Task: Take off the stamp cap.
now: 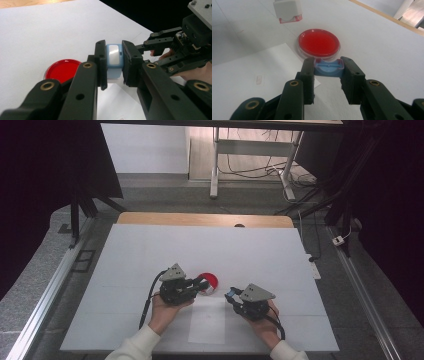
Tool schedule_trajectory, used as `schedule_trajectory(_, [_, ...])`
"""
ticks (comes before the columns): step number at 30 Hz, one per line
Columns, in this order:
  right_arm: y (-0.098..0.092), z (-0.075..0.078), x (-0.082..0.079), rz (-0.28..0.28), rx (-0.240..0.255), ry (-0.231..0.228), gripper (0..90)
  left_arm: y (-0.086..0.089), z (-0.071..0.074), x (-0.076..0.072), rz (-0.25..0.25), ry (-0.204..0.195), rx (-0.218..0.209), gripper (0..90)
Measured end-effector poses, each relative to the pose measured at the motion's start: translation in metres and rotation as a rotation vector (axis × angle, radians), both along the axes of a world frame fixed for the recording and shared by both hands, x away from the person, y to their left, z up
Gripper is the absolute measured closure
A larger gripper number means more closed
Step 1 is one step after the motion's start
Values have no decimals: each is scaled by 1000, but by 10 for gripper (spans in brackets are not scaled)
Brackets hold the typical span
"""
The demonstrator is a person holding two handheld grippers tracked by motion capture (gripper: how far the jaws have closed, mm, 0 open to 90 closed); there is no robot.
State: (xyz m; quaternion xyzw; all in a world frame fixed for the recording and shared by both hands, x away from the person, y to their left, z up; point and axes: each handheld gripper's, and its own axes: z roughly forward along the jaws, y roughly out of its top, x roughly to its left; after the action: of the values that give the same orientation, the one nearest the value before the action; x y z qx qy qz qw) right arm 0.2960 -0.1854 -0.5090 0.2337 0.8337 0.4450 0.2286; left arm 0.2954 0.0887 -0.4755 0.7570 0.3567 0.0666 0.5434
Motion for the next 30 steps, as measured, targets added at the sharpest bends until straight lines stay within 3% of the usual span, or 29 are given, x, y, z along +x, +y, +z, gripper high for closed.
schedule_trajectory(8, [-19,1,-2,-22,27,7,647,3,1,0,-3,2,-7,757])
schedule_trajectory(14, [-32,4,-6,-35,9,-9,647,4,2,0,-1,3,-16,757])
schedule_trajectory(30, [-61,5,-12,-72,15,-15,647,6,2,0,0,5,-17,757])
